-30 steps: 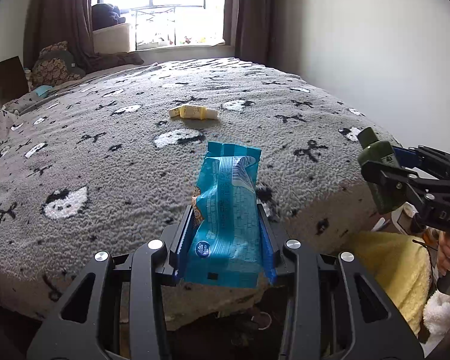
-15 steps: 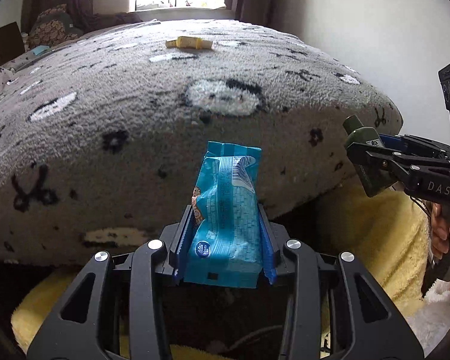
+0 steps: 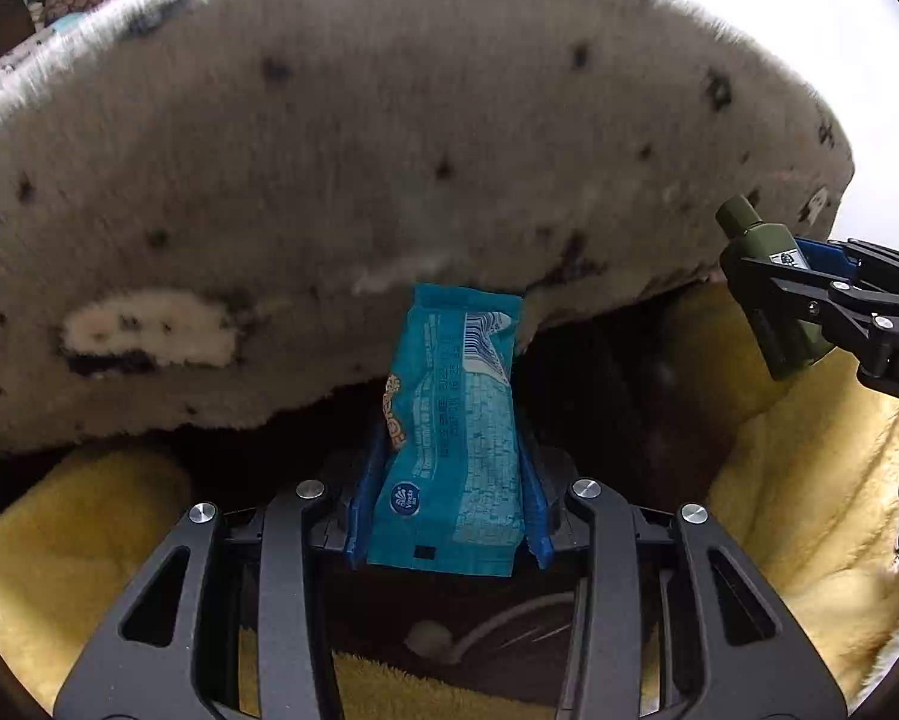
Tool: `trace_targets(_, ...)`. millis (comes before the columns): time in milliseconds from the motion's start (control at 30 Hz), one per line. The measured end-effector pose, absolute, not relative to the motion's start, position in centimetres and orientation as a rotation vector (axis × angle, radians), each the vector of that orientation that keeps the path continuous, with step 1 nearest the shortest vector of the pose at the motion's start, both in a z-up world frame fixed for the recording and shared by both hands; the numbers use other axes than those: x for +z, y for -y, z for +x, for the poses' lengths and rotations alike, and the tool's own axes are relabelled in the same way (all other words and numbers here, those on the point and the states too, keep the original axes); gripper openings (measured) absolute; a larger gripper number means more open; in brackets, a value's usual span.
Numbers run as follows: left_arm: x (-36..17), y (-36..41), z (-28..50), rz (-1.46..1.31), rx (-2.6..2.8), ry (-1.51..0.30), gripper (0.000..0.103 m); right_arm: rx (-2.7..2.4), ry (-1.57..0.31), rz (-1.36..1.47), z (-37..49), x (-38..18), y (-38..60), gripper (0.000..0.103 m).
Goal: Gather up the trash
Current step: 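Carry the olive bottle and blue wipes packet down past the bed edge to the bin, then open both tools over the bin, dropping the bottle and wipes packet, then raise both open tools back over the bed toward the yellow tubes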
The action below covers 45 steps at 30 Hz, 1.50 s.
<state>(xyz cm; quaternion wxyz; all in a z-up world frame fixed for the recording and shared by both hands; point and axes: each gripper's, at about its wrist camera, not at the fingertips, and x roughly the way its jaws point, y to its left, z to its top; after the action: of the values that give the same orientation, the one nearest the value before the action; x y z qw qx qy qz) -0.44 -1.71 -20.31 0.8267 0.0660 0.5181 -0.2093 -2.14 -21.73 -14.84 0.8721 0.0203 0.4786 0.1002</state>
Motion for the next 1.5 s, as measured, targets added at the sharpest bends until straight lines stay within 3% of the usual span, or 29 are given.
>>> trace_targets(467,-26.6,1.5,0.7,0.090,-0.483,-1.307,0.038,0.229,-1.183,0.126,-1.1,-21.8,21.5,0.052)
trace_targets(900,-27.9,3.0,0.9,0.095,-0.520,-1.348,0.039,0.245,-1.226,0.145,-0.3,-23.7,20.6,0.053)
trace_targets(1000,-28.3,2.7,1.0,0.086,-0.507,-1.351,0.048,0.236,-1.230,0.139,-0.2,-23.9,20.7,0.054)
trace_targets(1100,-28.1,2.7,0.8,0.095,-0.498,-1.343,0.052,0.223,-1.224,0.135,-0.1,-23.7,20.9,0.063)
trace_targets(1200,-27.4,2.6,0.8,0.112,-0.489,-1.323,0.056,0.214,-1.208,0.142,-0.1,-22.8,21.6,0.064)
trace_targets(1500,-22.3,2.0,0.6,0.142,-0.473,-1.206,0.075,0.162,-1.062,0.107,-0.6,-17.4,22.8,0.083)
